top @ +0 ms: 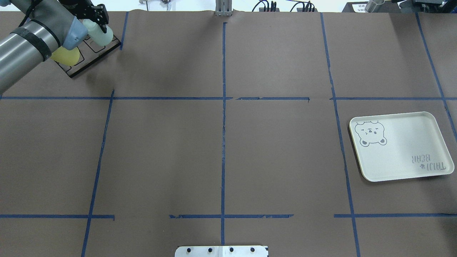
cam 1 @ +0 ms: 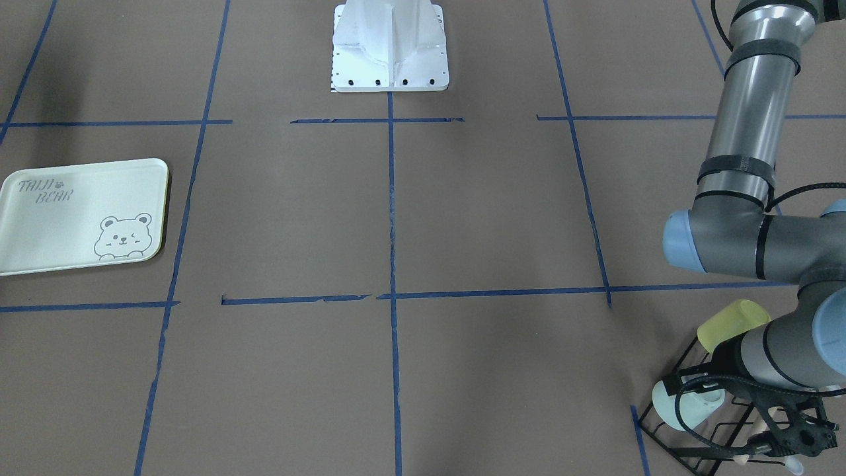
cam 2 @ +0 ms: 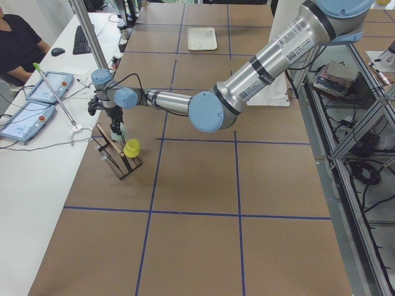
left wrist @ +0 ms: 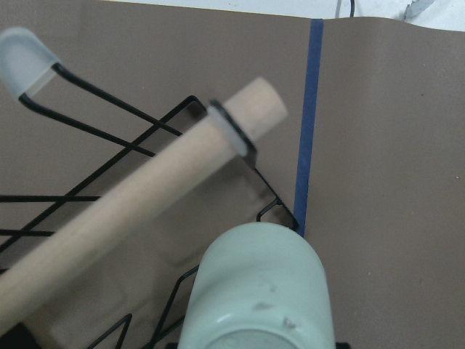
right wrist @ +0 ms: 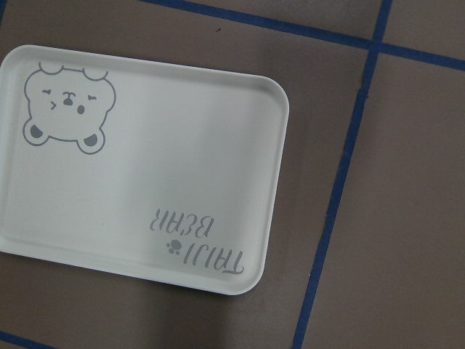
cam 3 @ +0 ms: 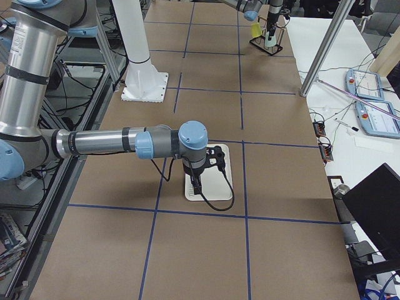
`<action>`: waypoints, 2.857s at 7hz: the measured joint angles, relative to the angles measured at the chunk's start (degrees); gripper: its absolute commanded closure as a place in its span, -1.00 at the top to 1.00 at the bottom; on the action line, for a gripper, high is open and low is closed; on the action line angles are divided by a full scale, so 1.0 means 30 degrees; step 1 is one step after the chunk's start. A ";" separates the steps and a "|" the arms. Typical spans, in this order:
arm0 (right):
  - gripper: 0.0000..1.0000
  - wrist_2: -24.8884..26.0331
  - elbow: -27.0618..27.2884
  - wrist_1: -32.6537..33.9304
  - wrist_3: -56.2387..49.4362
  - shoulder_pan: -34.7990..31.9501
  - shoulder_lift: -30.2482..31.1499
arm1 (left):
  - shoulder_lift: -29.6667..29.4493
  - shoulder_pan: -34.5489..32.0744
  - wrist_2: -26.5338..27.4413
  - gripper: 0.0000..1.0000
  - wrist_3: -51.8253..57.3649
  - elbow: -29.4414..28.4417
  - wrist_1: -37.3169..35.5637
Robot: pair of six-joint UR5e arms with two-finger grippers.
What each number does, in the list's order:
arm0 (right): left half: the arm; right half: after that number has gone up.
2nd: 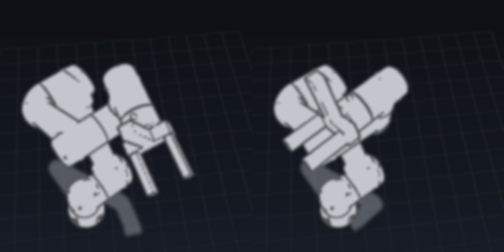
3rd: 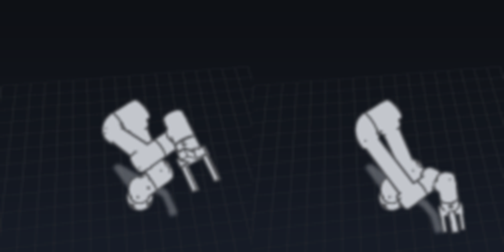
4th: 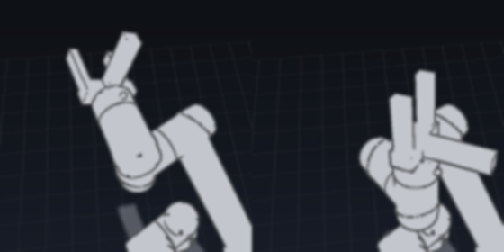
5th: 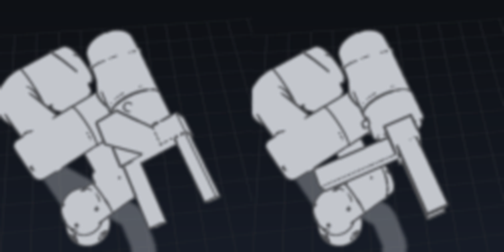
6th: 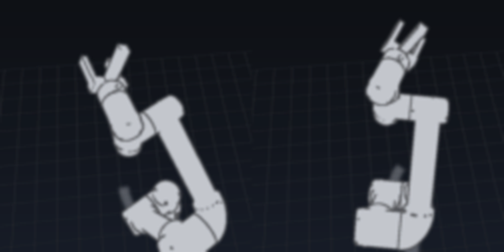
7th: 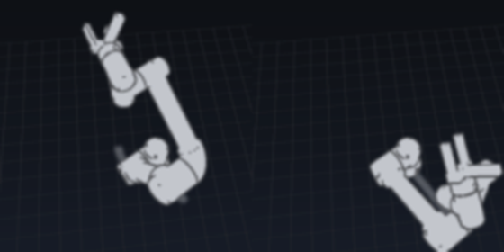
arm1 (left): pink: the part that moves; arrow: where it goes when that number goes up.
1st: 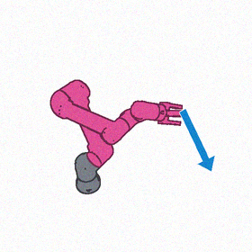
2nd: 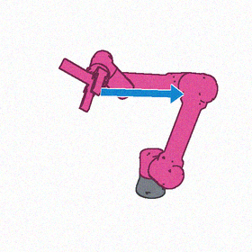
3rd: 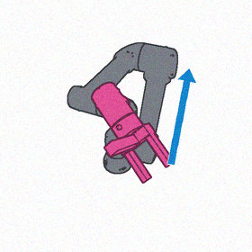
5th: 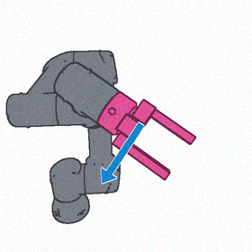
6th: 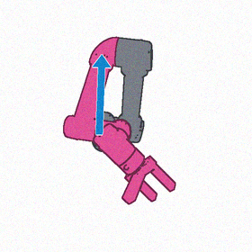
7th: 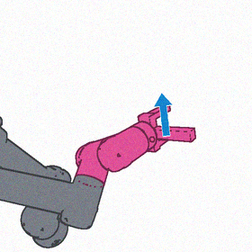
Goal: Left arm grabs green cup and hands to right arm on tray
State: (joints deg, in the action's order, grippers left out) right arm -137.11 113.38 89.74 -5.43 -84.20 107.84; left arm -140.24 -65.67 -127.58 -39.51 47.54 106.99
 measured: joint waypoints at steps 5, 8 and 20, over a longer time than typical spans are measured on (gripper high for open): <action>1.00 -0.0340 0.0016 0.0003 0.0019 0.0101 0.0000 | 0.1036 -0.0622 -0.0111 -0.85 -0.0094 0.3333 -0.0888; 1.00 -0.0582 0.0009 0.0001 0.0022 0.0228 -0.0004 | 0.3390 -0.1008 -0.0130 -0.85 0.0011 0.9632 -0.4440; 1.00 -0.0537 0.0011 -1.9640 2.9063 1.0489 -0.5340 | 0.6830 0.5426 -0.2226 -0.84 -2.1268 1.6921 1.1902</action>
State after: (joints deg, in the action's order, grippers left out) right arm -138.72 113.41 30.82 81.76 -52.73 91.82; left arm -119.75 -49.40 -134.26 -103.32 98.30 142.70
